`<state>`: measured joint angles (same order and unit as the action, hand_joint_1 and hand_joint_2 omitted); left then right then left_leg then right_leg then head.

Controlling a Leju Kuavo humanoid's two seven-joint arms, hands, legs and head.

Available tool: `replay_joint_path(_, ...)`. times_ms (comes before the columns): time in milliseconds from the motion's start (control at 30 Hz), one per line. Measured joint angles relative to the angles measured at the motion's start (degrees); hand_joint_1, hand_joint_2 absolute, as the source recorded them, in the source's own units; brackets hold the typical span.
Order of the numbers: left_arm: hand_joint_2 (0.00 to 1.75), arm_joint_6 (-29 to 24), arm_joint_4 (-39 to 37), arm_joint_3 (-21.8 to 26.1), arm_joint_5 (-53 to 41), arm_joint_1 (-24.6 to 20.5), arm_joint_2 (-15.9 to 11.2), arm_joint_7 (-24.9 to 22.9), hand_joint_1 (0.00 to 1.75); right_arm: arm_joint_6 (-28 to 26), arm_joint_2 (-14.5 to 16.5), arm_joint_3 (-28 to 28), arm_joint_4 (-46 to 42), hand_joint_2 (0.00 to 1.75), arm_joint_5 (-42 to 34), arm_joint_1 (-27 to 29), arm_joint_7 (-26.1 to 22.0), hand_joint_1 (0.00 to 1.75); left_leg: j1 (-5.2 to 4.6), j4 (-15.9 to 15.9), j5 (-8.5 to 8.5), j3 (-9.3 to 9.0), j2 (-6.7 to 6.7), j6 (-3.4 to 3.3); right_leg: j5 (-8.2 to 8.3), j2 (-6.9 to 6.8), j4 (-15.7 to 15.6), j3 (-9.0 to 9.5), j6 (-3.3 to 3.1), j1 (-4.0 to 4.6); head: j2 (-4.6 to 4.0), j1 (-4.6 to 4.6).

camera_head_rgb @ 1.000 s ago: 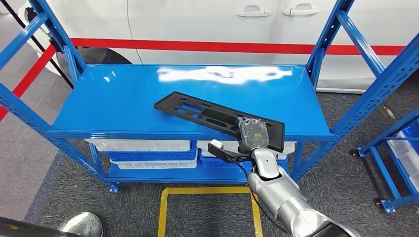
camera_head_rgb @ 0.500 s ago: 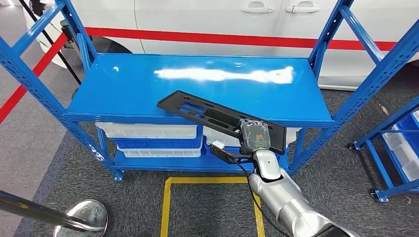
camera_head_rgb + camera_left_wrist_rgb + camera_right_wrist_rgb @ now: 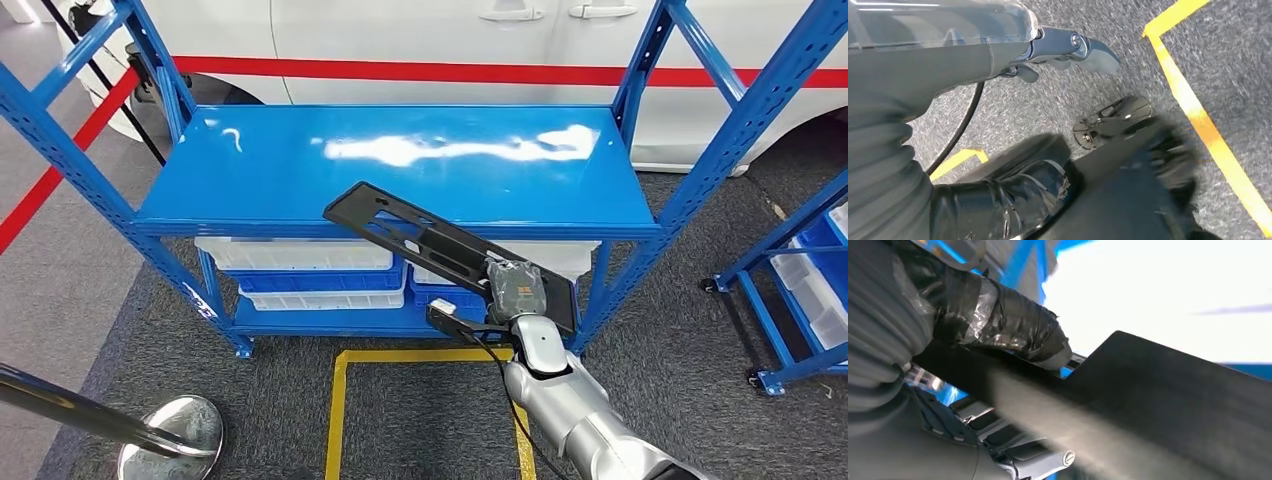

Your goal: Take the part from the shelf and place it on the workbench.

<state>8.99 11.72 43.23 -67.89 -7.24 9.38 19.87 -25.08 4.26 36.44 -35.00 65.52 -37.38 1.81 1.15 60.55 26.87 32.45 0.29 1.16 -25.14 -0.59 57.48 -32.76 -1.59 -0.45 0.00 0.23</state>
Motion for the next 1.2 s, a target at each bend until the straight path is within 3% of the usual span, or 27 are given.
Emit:
replay_joint_path(67,1.75,0.04,0.00,0.00,0.08,-0.04,-0.01,-0.08,0.00,0.04,0.03,-0.05,0.05,1.75,-0.17,0.46,-0.04,1.75,-0.28,-3.34,-0.56,-1.58,-0.05,-0.69,0.28,0.08,0.28,-0.41,0.64,0.10,0.00,-0.01)
replay_joint_path(167,1.75,0.18,0.00,0.00,0.20,-0.05,-0.02,-0.21,0.00,0.04,0.14,-0.17,0.14,1.75,-0.32,0.94,-0.09,1.75,-0.24,-3.77,-1.19,-1.06,-0.07,-1.86,0.32,0.22,0.68,-1.05,1.72,0.12,0.00,0.01)
replay_joint_path(233,1.75,0.30,0.00,0.00,0.27,-0.09,-0.02,-0.28,0.00,0.03,0.14,-0.30,0.33,1.75,-0.39,1.16,-0.09,1.75,-0.04,-4.12,-1.87,-0.62,0.00,-2.69,-2.24,0.39,3.75,-2.50,2.34,-0.02,0.00,0.05)
replay_joint_path(300,1.75,0.40,0.00,0.00,0.30,-0.12,-0.03,-0.32,0.00,0.03,0.14,-0.34,0.57,1.75,-0.39,1.49,-0.09,1.75,-0.12,-4.00,-2.26,0.15,0.03,-3.12,-6.52,0.51,10.93,-5.55,2.74,-0.21,0.00,0.07)
replay_joint_path(367,1.75,0.47,0.00,0.00,0.38,-0.06,-0.03,-0.33,0.00,0.04,0.14,-0.38,0.82,1.75,-0.41,1.91,-0.09,1.75,-0.19,-3.61,-2.50,0.96,0.02,-3.17,-8.44,0.53,16.54,-7.77,3.01,-0.33,0.00,0.06)
replay_joint_path(400,1.75,0.50,0.00,0.00,0.43,-0.03,-0.02,-0.32,0.00,0.05,0.14,-0.41,0.92,1.75,-0.43,2.09,-0.09,1.75,-0.19,-3.35,-2.57,1.29,0.01,-3.14,-7.81,0.52,16.41,-7.42,3.05,-0.40,0.00,0.06)
replay_joint_path(433,1.75,0.53,0.00,0.00,0.48,-0.02,-0.01,-0.32,0.00,0.05,0.14,-0.44,0.99,1.75,-0.44,2.21,-0.09,1.75,-0.19,-3.03,-2.59,1.56,0.00,-3.08,-6.20,0.51,13.86,-5.87,3.02,-0.45,0.00,0.06)
replay_joint_path(533,1.75,0.61,0.00,0.00,0.49,-0.12,0.03,-0.29,0.00,0.05,0.15,-0.55,1.03,1.75,-0.46,2.20,-0.09,1.75,-0.38,-2.06,-2.63,2.35,-0.02,-2.41,-2.45,0.57,3.50,-0.50,2.44,-0.30,0.00,0.05)
replay_joint_path(667,1.75,0.68,0.00,0.00,0.49,-0.12,0.01,-0.23,0.00,0.06,0.15,-0.61,1.12,1.75,-0.47,2.26,-0.09,1.75,-0.46,-1.83,-3.08,3.08,-0.07,-0.91,-1.50,0.55,2.10,-0.66,0.93,-0.07,0.00,0.03)
replay_joint_path(700,1.75,0.69,0.00,0.00,0.49,-0.11,-0.02,-0.23,0.00,0.07,0.18,-0.62,1.14,1.75,-0.47,2.23,-0.09,1.75,-0.39,-1.08,-2.27,3.47,-0.10,-0.59,-1.09,0.48,1.89,-0.87,0.37,-0.18,0.00,0.02)
replay_joint_path(767,1.75,0.73,0.00,0.00,0.50,-0.12,-0.05,-0.22,0.00,0.10,0.27,-0.62,1.16,1.75,-0.47,2.14,-0.09,1.75,-0.20,3.58,1.51,5.32,-0.12,-0.09,-0.24,0.33,1.58,-1.54,-0.51,-0.31,0.00,0.00)
replay_joint_path(833,1.75,0.78,0.00,0.00,0.50,-0.12,-0.04,-0.21,0.00,0.16,0.33,-0.62,1.28,1.75,-0.47,2.16,-0.09,1.75,-0.14,10.73,5.72,7.68,-0.11,0.28,0.49,0.28,1.60,-2.54,-0.78,-0.17,0.00,-0.01)
replay_joint_path(867,1.75,0.81,0.00,0.00,0.50,-0.11,-0.03,-0.20,0.00,0.19,0.33,-0.62,1.38,1.75,-0.47,2.20,-0.09,1.75,-0.12,12.88,6.68,8.09,-0.10,0.36,0.87,0.26,1.64,-3.06,-0.78,-0.09,0.00,-0.01)
replay_joint_path(900,1.75,0.84,0.00,0.00,0.50,-0.11,-0.03,-0.19,0.00,0.21,0.33,-0.62,1.49,1.75,-0.47,2.24,-0.09,1.75,-0.12,13.02,6.63,7.51,-0.10,0.34,1.24,0.24,1.68,-3.57,-0.74,-0.01,0.00,-0.01)
replay_joint_path(933,1.75,0.86,0.00,0.00,0.50,-0.11,-0.03,-0.18,0.00,0.22,0.33,-0.62,1.55,1.75,-0.47,2.27,-0.09,1.75,-0.12,11.13,5.73,5.96,-0.10,0.21,1.59,0.25,1.74,-4.02,-0.67,0.06,0.00,-0.01)
replay_joint_path(1000,1.75,0.86,0.00,0.00,0.50,-0.23,-0.06,-0.16,0.00,0.19,0.33,-0.62,1.60,1.75,-0.47,2.28,-0.09,1.75,-0.23,3.03,3.30,0.71,-0.09,-0.43,2.30,0.27,1.81,-4.71,-0.40,0.19,0.00,0.00)
replay_joint_path(1067,1.75,0.85,0.00,0.00,0.50,-0.36,-0.14,-0.13,0.00,0.15,0.31,-0.63,1.61,1.75,-0.46,2.25,-0.09,1.75,-0.59,-2.55,1.92,-2.33,-0.10,-1.16,2.96,0.25,1.78,-5.03,0.15,0.28,0.00,0.01)
replay_joint_path(1167,1.75,0.86,0.00,-0.02,0.51,-0.35,-0.15,-0.11,0.00,0.15,0.38,-0.64,1.62,1.75,-0.40,2.24,-0.14,1.75,-0.87,-3.31,0.84,-2.07,-0.09,-2.07,3.84,0.22,1.48,-5.16,1.30,0.18,0.00,0.02)
replay_joint_path(1200,1.75,0.86,0.00,-0.03,0.51,-0.35,-0.14,-0.10,0.00,0.16,0.38,-0.64,1.62,1.75,-0.38,2.23,-0.15,1.75,-0.75,-3.67,0.22,-1.96,-0.01,-2.44,3.45,0.32,1.74,-5.35,1.61,0.16,0.00,0.03)
